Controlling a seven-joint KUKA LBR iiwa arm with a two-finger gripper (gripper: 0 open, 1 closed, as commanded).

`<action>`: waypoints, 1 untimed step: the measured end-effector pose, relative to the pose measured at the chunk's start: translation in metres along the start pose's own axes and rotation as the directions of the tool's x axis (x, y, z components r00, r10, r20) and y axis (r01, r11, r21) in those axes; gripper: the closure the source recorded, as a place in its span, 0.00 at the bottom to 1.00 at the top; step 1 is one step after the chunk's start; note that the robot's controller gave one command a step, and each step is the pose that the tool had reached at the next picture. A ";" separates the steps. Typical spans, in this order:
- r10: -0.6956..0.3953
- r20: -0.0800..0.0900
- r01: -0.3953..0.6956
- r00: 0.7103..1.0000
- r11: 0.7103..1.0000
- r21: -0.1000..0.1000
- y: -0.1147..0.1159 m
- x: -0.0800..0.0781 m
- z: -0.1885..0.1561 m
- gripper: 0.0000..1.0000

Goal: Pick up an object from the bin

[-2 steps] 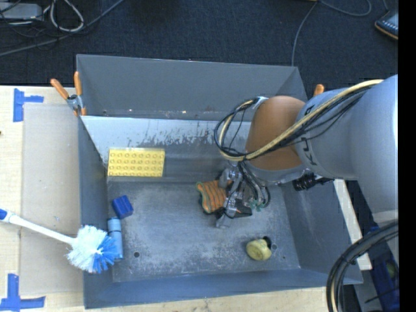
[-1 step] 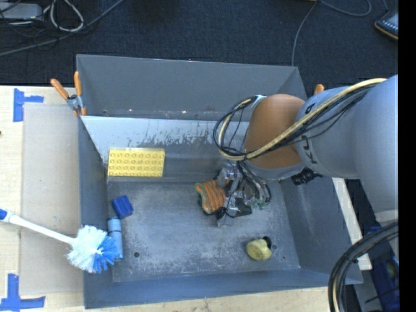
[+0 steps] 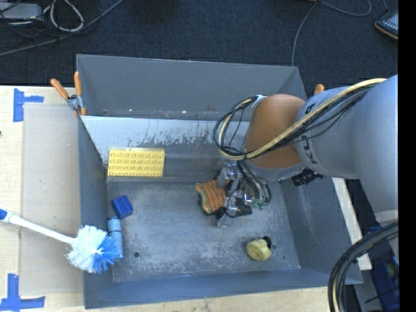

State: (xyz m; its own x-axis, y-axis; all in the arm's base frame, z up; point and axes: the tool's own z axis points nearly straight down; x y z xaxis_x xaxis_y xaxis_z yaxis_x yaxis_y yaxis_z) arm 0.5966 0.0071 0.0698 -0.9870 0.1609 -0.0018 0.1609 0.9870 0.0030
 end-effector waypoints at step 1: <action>-0.011 0.005 0.011 1.000 1.000 -0.001 0.001 -0.002 -0.002 1.00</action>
Offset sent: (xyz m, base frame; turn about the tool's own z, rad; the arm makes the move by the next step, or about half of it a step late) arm 0.0000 0.0000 0.0000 0.0000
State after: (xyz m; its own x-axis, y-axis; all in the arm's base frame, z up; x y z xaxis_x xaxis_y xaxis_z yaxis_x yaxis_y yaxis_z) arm 0.5984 0.0078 0.0715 -0.9887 0.1499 -0.0068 0.1499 0.9887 0.0037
